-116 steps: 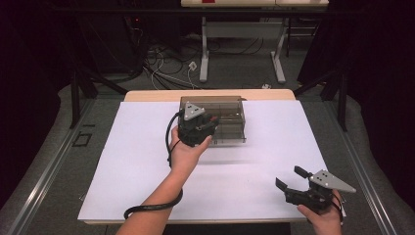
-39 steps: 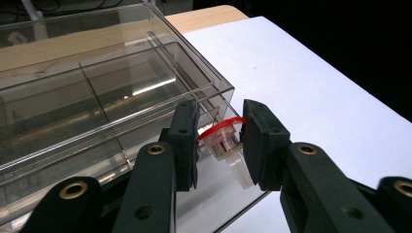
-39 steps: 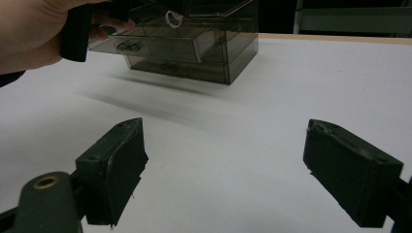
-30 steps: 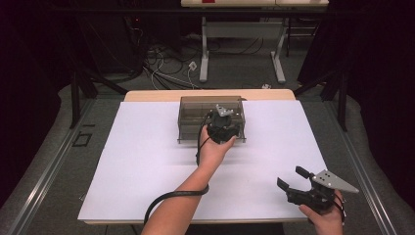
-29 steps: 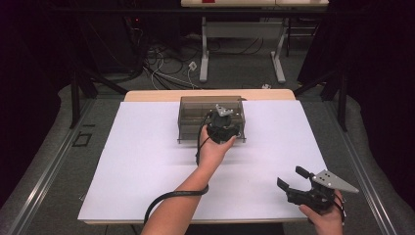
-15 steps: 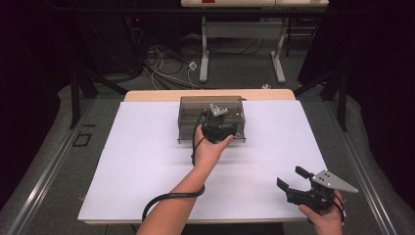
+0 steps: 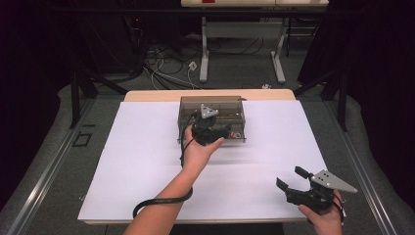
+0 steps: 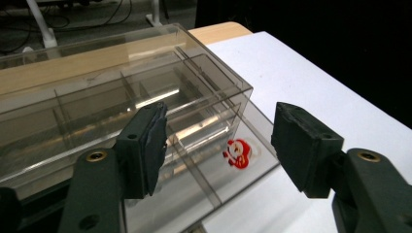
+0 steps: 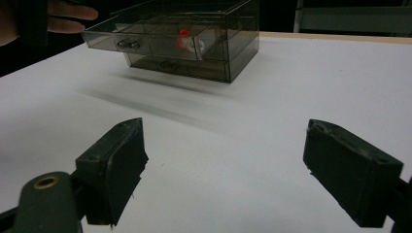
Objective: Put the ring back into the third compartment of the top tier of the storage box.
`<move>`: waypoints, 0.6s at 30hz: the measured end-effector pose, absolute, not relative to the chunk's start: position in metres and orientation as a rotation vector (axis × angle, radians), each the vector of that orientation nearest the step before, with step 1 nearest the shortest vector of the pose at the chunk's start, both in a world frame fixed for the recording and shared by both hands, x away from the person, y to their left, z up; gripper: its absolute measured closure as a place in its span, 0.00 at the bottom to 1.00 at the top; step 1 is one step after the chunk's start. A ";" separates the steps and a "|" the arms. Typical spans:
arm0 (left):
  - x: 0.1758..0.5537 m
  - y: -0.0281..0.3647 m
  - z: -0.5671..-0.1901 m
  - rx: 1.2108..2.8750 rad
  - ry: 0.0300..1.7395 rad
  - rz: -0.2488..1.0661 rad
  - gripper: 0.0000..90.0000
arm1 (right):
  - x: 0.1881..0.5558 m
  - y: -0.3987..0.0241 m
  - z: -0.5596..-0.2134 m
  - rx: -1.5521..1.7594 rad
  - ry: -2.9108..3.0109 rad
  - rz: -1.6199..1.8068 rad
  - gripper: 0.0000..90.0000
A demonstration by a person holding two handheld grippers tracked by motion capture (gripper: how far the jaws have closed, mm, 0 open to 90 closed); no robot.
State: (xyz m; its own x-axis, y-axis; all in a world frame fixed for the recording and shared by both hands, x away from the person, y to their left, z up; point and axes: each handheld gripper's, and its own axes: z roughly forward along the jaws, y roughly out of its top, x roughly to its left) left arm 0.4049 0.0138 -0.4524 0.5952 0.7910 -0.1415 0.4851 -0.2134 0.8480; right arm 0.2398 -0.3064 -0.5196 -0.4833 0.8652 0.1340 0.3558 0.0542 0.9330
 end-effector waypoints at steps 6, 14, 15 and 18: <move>0.395 0.029 -0.451 1.843 1.037 0.337 0.35 | 0.240 -0.306 -0.520 1.222 1.871 1.423 0.16; 0.382 0.051 -0.453 1.838 1.025 0.306 0.25 | 0.240 -0.306 -0.520 1.223 1.866 1.423 0.16; 0.380 0.053 -0.454 1.838 1.028 0.303 0.24 | 0.240 -0.306 -0.520 1.223 1.865 1.424 0.16; 0.376 0.063 -0.456 1.827 1.036 0.280 0.19 | 0.240 -0.305 -0.520 1.224 1.867 1.421 0.16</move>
